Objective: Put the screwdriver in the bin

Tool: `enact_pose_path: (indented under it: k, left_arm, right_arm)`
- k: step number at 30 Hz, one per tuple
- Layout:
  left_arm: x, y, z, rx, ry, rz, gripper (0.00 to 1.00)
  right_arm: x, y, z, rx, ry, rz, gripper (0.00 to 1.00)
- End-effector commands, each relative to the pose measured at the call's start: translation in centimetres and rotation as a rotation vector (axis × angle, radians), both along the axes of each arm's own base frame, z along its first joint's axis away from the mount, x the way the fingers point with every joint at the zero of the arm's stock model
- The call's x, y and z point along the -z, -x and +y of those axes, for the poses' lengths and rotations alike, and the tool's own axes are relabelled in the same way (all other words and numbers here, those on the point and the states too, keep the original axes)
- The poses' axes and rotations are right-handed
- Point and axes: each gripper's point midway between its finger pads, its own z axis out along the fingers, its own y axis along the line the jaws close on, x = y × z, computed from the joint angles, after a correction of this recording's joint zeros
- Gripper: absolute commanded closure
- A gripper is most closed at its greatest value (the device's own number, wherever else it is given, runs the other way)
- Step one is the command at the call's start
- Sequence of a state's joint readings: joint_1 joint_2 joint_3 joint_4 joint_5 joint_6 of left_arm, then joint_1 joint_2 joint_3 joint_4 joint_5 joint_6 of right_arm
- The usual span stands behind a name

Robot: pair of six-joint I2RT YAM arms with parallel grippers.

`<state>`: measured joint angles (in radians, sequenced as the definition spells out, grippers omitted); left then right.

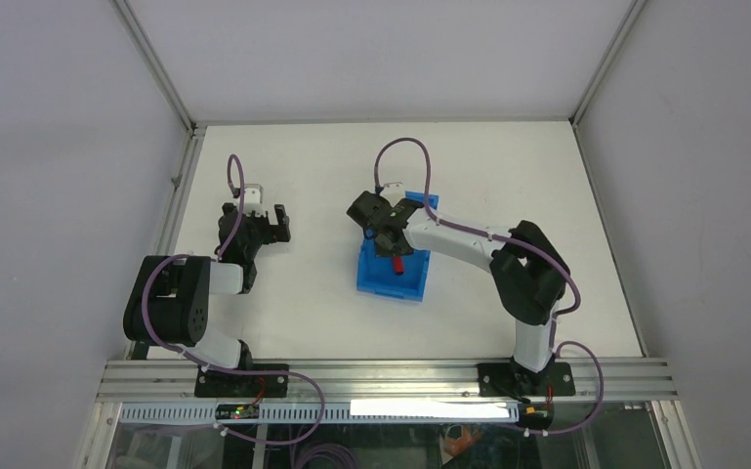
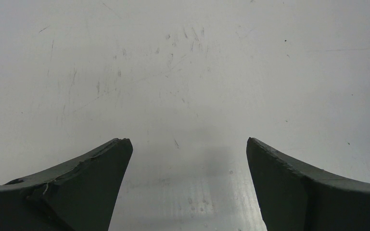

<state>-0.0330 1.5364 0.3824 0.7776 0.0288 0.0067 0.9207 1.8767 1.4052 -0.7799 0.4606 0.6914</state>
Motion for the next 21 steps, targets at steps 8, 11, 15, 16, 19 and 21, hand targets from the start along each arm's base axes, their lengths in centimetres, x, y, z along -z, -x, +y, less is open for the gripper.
enact_pose_path:
  k: [8, 11, 15, 16, 19, 21]
  left_arm:
    - [-1.7, -0.4, -0.3, 0.004, 0.022, -0.055, 0.01]
    - [-1.7, -0.4, -0.4, 0.006, 0.022, -0.056, 0.01]
    - [-1.7, -0.4, -0.4, 0.006, 0.022, -0.055, 0.01]
    - [-1.7, -0.4, -0.4, 0.005, 0.021, -0.056, 0.01]
    - [-1.7, -0.4, -0.4, 0.007, 0.022, -0.055, 0.01]
    - [-1.7, -0.4, -0.4, 0.006, 0.022, -0.055, 0.01]
  right_arm:
    - [-13.9, -3.9, -2.3, -0.031, -0.068, -0.322, 0.13]
    - [-14.4, -4.8, -5.2, -0.004, -0.063, -0.303, 0.01]
    - [-14.5, -5.6, -11.6, 0.092, -0.008, -0.280, 0.01]
    - [-14.4, -5.8, -13.7, 0.131, 0.008, -0.274, 0.01]
    - [-14.7, -5.6, -18.4, 0.215, 0.008, -0.274, 0.01]
    - [-14.9, -5.6, -21.6, 0.278, -0.016, -0.273, 0.01]
